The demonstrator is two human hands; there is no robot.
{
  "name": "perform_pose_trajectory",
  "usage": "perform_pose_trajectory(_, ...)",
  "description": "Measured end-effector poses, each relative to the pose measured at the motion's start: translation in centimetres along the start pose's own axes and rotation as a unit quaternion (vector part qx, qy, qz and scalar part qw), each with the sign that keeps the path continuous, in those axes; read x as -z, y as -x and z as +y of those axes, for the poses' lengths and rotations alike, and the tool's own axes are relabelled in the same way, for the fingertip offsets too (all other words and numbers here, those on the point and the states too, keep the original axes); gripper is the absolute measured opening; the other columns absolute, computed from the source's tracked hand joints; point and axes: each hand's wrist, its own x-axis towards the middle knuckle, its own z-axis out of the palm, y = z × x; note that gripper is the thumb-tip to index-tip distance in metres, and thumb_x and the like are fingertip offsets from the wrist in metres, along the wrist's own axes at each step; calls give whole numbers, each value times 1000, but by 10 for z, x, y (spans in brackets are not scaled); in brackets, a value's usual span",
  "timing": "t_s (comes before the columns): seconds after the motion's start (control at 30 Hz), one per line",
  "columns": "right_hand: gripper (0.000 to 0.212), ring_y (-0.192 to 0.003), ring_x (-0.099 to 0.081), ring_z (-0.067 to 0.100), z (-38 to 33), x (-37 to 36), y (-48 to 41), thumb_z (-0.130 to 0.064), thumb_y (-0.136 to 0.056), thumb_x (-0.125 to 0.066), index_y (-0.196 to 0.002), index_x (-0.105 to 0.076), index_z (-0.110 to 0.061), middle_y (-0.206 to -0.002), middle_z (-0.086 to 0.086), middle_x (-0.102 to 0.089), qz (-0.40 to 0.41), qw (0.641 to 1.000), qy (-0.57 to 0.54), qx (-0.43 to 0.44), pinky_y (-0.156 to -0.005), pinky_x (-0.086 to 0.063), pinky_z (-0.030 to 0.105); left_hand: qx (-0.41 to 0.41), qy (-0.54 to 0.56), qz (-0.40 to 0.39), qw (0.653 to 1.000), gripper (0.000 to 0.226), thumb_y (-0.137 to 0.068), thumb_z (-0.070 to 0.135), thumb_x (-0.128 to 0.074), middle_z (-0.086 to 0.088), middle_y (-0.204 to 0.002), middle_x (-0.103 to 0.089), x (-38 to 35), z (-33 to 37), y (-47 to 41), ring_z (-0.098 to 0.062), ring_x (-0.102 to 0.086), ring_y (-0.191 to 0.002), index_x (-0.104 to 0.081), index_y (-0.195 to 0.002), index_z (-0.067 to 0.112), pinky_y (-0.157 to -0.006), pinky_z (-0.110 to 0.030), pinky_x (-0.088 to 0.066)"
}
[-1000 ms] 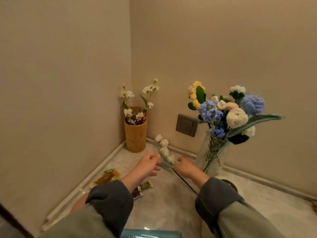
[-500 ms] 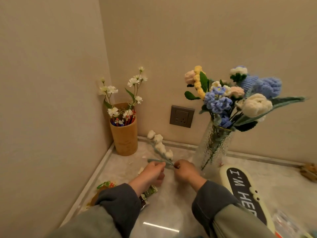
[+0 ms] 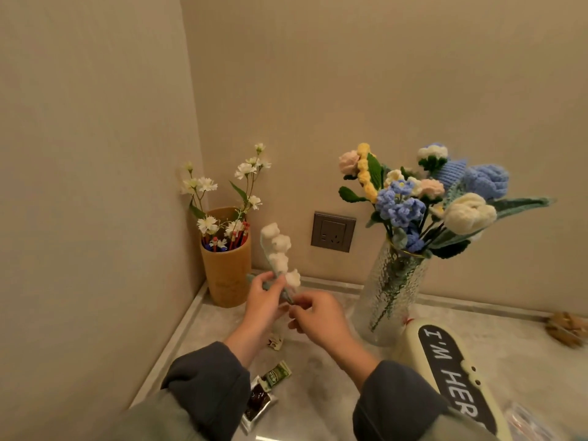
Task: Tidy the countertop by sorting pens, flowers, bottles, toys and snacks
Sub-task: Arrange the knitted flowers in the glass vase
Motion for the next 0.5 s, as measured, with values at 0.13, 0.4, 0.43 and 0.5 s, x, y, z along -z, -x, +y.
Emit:
perform_pose_trajectory(0.13,26,-74,-65,1,-20,10,26,-21,-82,-66,-87,-71,-47,-79,-16,-71,25,996,18,79,-72,-54,27,-101,28,12,994,20,-96,24,-53,-7,-92,-66,-3,21,27,-18,-65,-85,-58,-112,13,-75,-33,-55)
perform_pose_trajectory(0.4,27,-77,-68,16,-46,60,60,-33,-85,-72,-81,-54,-14,-83,10,-64,24,975,-220,13,-67,-59,40,-207,82,-38,974,16,-99,25,-47,-4,-88,-66,-31,47,86,-17,-64,-86,-62,-102,20,-83,-37,-52)
perform_pose_trajectory(0.43,28,-77,-69,14,-48,69,63,-32,-85,-71,-86,-52,-12,-88,10,-64,22,970,-242,6,-66,-59,37,-214,88,-46,972,17,-99,24,-46,-3,-88,-67,-37,49,94,-16,-64,-86,-62,-102,20,-82,-36,-52)
perform_pose_trajectory(0.5,32,-77,-69,13,-52,85,71,-28,-86,-72,-101,-53,-8,-98,12,-66,14,957,-290,4,-64,-57,34,-224,105,-65,967,17,-100,22,-44,-3,-89,-67,-48,50,109,-15,-64,-86,-61,-103,20,-80,-33,-50)
